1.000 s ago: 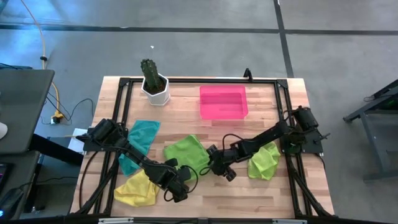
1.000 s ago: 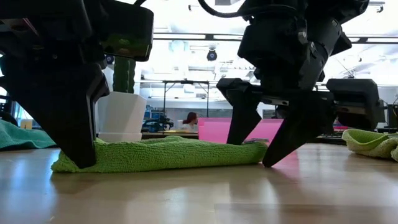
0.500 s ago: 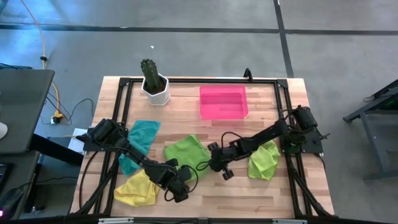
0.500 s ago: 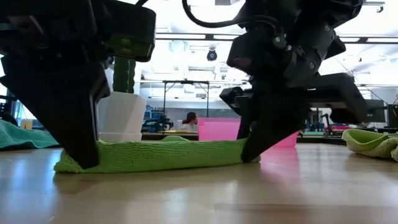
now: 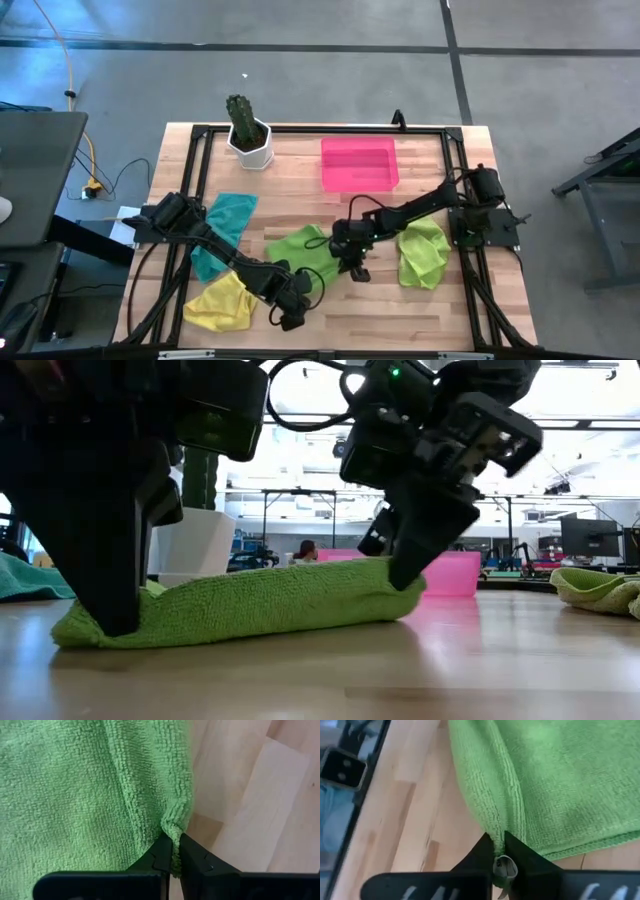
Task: Roll microfiber towels into tight, uniform cylinder then place into a basket
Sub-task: Roll the green microfiber cloth
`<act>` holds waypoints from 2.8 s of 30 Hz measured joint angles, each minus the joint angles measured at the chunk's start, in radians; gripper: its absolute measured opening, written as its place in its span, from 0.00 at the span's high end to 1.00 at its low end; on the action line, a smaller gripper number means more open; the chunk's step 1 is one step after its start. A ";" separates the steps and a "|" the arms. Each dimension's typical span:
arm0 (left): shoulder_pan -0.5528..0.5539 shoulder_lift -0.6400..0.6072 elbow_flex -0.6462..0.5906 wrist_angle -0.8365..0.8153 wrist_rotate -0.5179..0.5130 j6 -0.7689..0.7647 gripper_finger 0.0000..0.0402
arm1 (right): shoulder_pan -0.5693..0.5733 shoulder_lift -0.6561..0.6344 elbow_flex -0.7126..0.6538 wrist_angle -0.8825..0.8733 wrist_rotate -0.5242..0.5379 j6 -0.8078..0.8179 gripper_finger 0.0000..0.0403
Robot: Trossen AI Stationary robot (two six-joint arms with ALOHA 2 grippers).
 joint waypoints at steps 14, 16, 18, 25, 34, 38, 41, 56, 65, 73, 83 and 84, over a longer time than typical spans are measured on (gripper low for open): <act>0.017 -0.009 0.002 0.005 0.067 -0.137 0.98 | -0.026 0.045 0.003 0.052 0.093 0.160 0.99; 0.017 -0.009 0.002 0.000 0.062 -0.101 0.98 | -0.026 0.046 0.004 0.041 0.093 0.128 0.99; 0.015 -0.010 0.003 -0.020 0.035 -0.057 0.98 | -0.026 0.042 0.004 0.024 0.094 0.105 0.99; 0.044 -0.011 0.003 -0.099 -0.116 0.124 0.98 | -0.032 -0.035 0.003 -0.124 0.193 0.067 0.99; 0.118 -0.011 0.003 -0.099 -0.290 0.460 0.98 | -0.019 -0.070 -0.021 -0.272 0.292 0.141 0.99; 0.149 -0.011 0.003 -0.093 -0.109 0.263 0.98 | -0.003 -0.070 -0.031 -0.240 0.297 0.143 0.99; 0.142 -0.015 0.004 -0.093 -0.072 0.113 0.98 | 0.001 -0.067 -0.031 -0.212 0.282 0.146 0.98; 0.137 -0.117 0.003 -0.190 0.021 -0.196 0.98 | -0.034 -0.065 0.031 -0.127 0.212 0.183 0.97; 0.141 -0.071 -0.029 -0.210 0.056 -0.277 0.98 | -0.066 -0.026 0.031 -0.024 0.317 0.178 0.97; 0.141 -0.073 -0.030 -0.252 0.032 -0.285 0.98 | -0.081 0.024 0.030 0.026 0.322 0.135 0.97; 0.141 -0.066 -0.029 -0.283 -0.001 -0.311 0.98 | -0.087 0.023 0.030 0.024 0.319 0.009 0.95; 0.141 -0.066 -0.029 -0.284 -0.001 -0.313 0.98 | -0.084 0.022 0.030 0.023 0.320 -0.026 0.94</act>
